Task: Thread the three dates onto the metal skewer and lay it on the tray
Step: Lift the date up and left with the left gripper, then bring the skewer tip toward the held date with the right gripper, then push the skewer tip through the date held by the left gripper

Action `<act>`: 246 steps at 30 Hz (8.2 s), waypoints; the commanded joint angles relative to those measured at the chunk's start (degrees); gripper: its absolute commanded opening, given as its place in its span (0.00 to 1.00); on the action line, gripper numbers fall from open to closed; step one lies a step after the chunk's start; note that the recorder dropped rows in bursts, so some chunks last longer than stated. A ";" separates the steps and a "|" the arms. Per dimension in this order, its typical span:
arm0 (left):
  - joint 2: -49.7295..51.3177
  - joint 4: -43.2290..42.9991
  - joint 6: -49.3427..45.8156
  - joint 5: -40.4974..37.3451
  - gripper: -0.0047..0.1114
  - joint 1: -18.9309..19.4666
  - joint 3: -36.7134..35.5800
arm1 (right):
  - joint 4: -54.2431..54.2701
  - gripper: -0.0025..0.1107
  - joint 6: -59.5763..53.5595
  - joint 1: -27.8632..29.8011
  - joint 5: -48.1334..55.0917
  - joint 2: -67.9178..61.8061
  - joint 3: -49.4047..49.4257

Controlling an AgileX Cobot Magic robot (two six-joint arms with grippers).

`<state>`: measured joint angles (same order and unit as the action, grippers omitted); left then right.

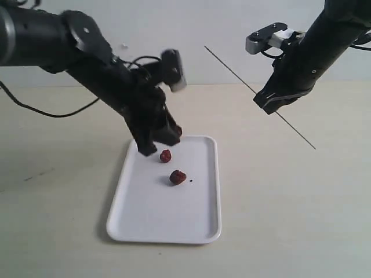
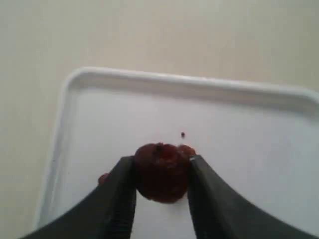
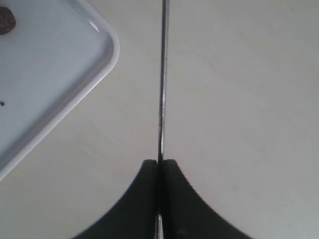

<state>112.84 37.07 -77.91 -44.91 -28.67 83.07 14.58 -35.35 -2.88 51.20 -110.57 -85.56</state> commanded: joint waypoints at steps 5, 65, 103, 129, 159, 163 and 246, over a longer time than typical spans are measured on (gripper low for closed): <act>-1.02 43.02 -2.74 0.33 0.34 14.03 0.23 | 10.88 0.02 -0.99 0.18 -5.80 -3.44 0.06; -0.33 62.88 21.10 11.11 0.25 19.70 0.23 | 38.75 0.02 -32.07 -4.49 6.93 -7.95 -1.49; -0.24 60.73 19.66 0.65 0.28 19.39 0.23 | 46.41 0.02 -36.84 -4.49 2.98 -8.20 -1.49; -0.24 58.61 16.75 -2.60 0.28 17.10 0.23 | 54.14 0.02 -43.06 -4.49 4.83 -8.20 -1.70; -0.24 62.88 12.03 -6.84 0.52 19.32 0.23 | 54.24 0.02 -43.22 -4.49 3.93 -8.20 -1.70; -0.24 62.88 12.14 -6.49 0.58 20.02 0.23 | 54.24 0.02 -43.22 -4.49 3.93 -8.20 -1.70; -0.21 59.91 16.67 -3.36 0.31 19.98 2.35 | 53.92 0.02 -45.21 -4.49 6.88 -10.25 -1.70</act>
<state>112.93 97.28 -61.44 -48.29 -8.73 85.06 67.69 -79.90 -7.26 57.68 -120.98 -86.88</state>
